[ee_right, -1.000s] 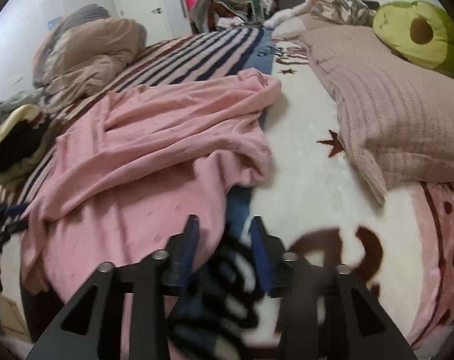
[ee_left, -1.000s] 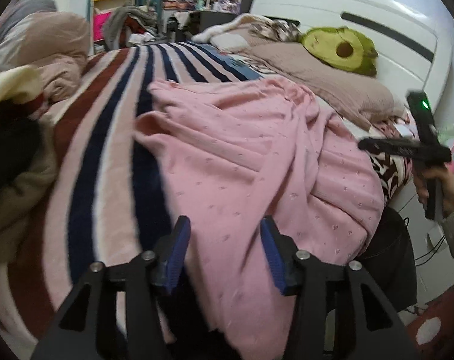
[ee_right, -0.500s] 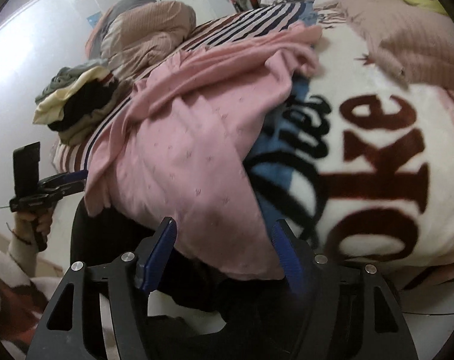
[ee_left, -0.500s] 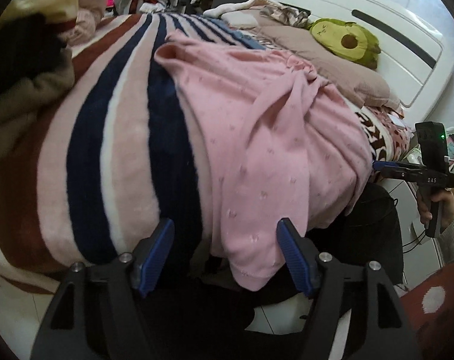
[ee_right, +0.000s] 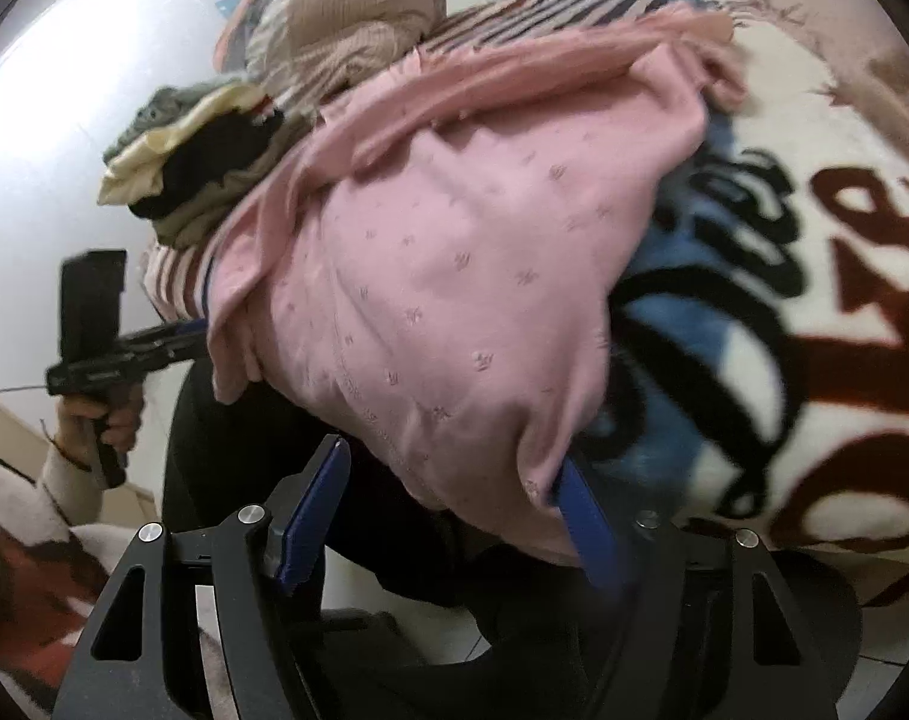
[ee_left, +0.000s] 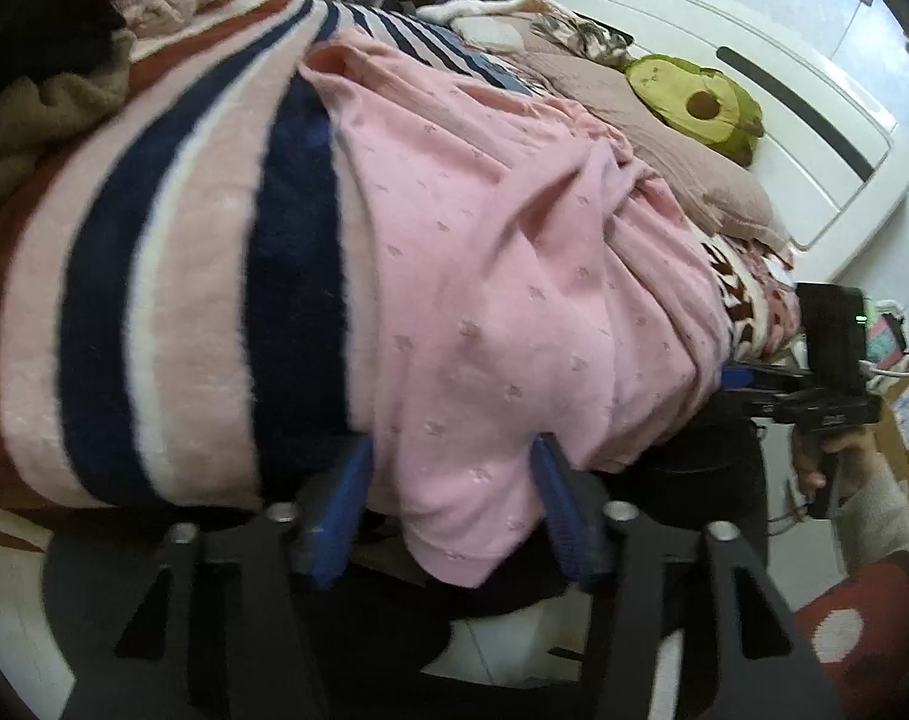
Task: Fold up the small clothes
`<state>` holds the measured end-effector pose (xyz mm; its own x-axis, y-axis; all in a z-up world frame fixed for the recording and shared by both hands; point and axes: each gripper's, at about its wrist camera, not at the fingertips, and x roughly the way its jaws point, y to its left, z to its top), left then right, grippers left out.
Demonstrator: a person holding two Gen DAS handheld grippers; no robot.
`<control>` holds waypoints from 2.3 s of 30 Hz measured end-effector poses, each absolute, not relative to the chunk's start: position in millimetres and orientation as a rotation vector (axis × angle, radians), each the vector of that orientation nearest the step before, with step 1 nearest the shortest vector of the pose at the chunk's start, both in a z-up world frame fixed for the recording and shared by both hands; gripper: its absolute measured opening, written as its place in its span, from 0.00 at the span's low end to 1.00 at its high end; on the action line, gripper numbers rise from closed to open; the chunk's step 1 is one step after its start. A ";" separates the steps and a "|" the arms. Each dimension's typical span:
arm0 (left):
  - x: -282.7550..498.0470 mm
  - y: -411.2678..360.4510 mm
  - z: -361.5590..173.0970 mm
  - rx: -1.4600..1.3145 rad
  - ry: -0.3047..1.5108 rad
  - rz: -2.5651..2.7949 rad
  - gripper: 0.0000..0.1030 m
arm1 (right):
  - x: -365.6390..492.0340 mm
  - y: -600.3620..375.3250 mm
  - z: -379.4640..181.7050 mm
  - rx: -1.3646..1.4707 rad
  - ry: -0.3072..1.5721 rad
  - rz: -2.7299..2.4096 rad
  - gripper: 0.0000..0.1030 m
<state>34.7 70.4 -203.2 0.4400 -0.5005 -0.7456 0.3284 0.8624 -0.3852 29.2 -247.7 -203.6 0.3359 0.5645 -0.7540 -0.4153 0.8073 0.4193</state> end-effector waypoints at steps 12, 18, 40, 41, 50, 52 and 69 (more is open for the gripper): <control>39.7 59.0 -208.7 -0.176 0.999 -0.564 0.56 | 41.8 -208.6 -222.5 0.171 1.097 0.731 0.60; 40.9 60.8 -211.5 -0.199 1.032 -0.563 0.41 | 47.6 -201.3 -228.9 0.176 1.128 0.758 0.37; 14.8 49.2 -109.1 -0.128 0.737 -0.658 0.07 | 20.5 -217.4 -112.1 0.238 0.825 0.925 0.09; 10.8 50.4 -106.0 -0.120 0.726 -0.652 0.07 | 17.3 -218.0 -110.7 0.238 0.820 0.921 0.09; -23.5 69.2 -85.6 -0.132 0.660 -0.622 0.06 | -8.9 -223.0 -99.7 0.250 0.776 0.904 0.09; -31.1 70.0 -80.3 -0.127 0.644 -0.618 0.06 | -13.7 -225.4 -94.9 0.246 0.764 0.905 0.09; -36.4 72.9 -52.2 -0.138 0.583 -0.565 0.06 | -29.0 -238.6 -65.4 0.240 0.673 0.917 0.09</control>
<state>-36.4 72.9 -52.2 0.6885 -0.5411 -0.4829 0.4653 0.8403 -0.2783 -29.0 -238.6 -65.4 0.4223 0.7961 -0.4335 -0.6520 0.5990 0.4648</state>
